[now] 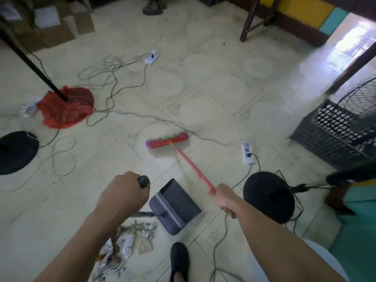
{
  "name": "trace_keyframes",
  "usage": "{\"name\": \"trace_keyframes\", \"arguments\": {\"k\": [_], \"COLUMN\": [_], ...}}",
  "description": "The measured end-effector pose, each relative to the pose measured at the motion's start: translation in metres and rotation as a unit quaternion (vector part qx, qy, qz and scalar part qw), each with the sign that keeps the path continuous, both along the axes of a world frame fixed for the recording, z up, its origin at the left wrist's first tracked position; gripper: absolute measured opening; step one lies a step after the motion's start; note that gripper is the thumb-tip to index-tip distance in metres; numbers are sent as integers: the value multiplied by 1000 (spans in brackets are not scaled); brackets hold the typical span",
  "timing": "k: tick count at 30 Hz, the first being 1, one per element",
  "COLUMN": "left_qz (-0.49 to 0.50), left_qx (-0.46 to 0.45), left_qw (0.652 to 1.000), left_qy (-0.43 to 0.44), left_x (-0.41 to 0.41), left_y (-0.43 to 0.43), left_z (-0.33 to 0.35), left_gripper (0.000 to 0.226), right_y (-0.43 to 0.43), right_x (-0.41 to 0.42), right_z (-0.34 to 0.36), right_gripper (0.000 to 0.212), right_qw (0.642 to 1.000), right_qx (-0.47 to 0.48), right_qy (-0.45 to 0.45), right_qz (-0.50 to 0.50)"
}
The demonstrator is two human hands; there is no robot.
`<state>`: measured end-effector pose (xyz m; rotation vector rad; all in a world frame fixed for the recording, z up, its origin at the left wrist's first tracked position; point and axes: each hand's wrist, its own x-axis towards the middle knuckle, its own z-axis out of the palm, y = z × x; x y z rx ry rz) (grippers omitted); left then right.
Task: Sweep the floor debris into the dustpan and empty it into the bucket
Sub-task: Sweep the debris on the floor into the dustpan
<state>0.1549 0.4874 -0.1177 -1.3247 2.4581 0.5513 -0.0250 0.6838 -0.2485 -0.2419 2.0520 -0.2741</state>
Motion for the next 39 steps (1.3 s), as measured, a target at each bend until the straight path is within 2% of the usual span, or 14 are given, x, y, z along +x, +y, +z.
{"name": "trace_keyframes", "arguments": {"k": [5,11,16,20,25,28,31,36,38,39], "left_qz": [9,13,7,8,11,17,18,-8,-9,-9], "left_qx": [10,4,-4,-5,9,8,8,5,-2,-7], "left_qw": [1000,999,998,999,999,999,999,1000,1000,1000], "left_qy": [-16,-43,-57,-49,-36,-36,-41,-30,-23,-19], "left_x": [-7,-23,-38,-55,-75,-83,-88,-91,-89,-84], "left_y": [-6,-11,-19,-30,-42,-43,-42,-40,-42,-42], "left_z": [-6,-17,-25,-29,-34,-34,-30,-11,-2,4], "left_gripper": [48,43,42,41,38,37,35,32,29,28], "right_y": [-21,-58,-88,-93,-88,-82,-76,-71,-71,-69], "right_x": [-26,-78,-123,-158,-166,-160,-151,-132,-128,-129], "right_z": [-14,-14,-19,-26,-29,-30,-23,24,54,61], "right_gripper": [41,42,26,29,29,15,32,17,7,48], "right_qw": [1000,996,989,984,989,989,989,974,981,987], "right_qx": [-22,-27,-22,1,66,129,149,222,186,149], "right_qy": [5,46,67,83,79,43,-8,-29,-25,-26], "right_qz": [-11,-77,-129,-155,-107,-51,-16,44,44,63]}}
